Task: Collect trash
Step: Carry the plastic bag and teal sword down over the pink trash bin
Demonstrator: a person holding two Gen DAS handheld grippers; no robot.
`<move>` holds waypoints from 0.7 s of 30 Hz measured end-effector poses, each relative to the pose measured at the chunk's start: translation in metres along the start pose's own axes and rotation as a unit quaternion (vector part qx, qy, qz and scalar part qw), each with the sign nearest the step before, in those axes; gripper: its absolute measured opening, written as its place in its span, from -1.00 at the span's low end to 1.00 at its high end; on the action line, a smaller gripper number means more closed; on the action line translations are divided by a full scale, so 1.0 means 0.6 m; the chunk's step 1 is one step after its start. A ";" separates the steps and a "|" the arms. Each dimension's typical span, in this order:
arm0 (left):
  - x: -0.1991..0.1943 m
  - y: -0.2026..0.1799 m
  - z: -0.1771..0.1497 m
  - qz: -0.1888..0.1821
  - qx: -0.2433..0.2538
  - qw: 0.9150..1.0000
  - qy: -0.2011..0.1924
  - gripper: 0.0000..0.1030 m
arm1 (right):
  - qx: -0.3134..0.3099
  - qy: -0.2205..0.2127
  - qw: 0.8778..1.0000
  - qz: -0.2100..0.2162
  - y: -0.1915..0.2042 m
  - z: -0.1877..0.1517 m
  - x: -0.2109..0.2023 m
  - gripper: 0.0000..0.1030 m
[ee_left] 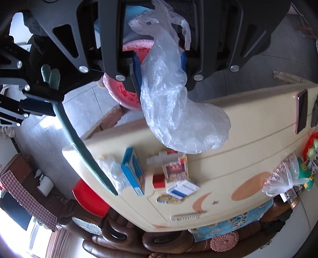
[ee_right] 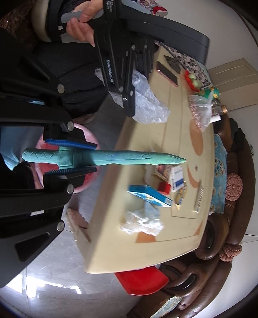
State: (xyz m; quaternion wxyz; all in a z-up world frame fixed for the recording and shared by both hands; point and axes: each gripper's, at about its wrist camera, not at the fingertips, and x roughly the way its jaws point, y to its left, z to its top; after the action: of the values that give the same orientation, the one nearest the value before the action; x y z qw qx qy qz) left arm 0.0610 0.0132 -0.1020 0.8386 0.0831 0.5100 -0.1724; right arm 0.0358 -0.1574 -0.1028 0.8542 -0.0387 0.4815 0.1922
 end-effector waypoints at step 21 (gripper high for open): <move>0.122 -0.036 -0.077 -0.033 0.019 0.996 0.079 -0.43 | 0.041 0.099 0.994 0.022 -0.014 -0.107 0.137 -0.64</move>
State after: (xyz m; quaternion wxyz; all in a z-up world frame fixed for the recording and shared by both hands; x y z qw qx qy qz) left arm 0.0454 -0.0073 -0.1874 0.7877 0.0951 0.5740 -0.2025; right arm 0.0254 -0.1574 -0.2068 0.7986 -0.0117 0.5722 0.1863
